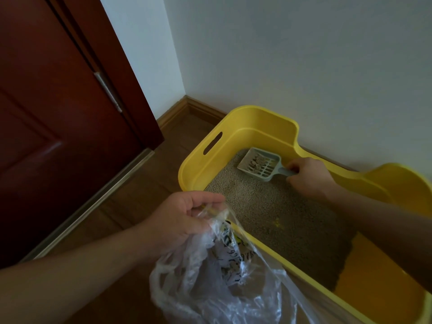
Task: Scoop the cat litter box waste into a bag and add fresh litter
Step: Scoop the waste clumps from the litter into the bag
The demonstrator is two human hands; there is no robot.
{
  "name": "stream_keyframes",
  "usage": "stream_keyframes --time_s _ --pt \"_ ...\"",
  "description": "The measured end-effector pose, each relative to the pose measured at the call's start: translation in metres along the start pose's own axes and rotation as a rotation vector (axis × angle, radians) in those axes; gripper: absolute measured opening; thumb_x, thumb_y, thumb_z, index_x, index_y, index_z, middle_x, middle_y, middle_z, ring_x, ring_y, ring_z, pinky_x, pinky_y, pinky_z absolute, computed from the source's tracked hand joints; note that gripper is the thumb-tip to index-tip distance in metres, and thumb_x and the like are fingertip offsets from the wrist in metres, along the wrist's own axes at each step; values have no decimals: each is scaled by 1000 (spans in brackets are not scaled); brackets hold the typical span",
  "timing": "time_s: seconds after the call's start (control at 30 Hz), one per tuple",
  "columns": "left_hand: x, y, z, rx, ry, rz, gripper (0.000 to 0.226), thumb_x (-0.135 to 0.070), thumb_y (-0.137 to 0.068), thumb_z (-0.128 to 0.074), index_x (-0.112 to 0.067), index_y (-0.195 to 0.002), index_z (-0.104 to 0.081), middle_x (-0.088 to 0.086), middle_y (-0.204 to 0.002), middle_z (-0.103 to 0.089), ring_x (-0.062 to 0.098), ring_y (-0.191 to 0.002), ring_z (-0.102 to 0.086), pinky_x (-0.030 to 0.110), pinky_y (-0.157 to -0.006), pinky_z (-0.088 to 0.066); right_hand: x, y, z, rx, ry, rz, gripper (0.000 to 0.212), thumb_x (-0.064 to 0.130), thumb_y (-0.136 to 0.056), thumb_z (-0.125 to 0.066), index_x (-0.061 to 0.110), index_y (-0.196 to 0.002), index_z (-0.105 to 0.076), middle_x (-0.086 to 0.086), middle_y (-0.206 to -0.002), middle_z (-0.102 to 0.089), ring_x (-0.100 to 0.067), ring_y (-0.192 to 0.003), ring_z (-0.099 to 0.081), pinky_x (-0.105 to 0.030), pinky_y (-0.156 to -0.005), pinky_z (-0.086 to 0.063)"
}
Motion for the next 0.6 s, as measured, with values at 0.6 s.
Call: stream_keyframes --time_s 0.6 --pt "-5 20 3 -54 12 20 58 18 -68 -65 -16 -114 -72 8 -114 -73 28 -101 -71 33 -72 -57 3 46 50 -53 -38 21 22 12 -87 -63 16 -108 -70 -6 -101 -68 -23 -86 -63 -38 -77 -56"
Point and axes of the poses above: each hand's wrist, its own y-axis away from the middle knuckle, its own z-axis out of the back of the hand, x = y × z, the point moved 10 cm from there along -y, towards the middle knuckle
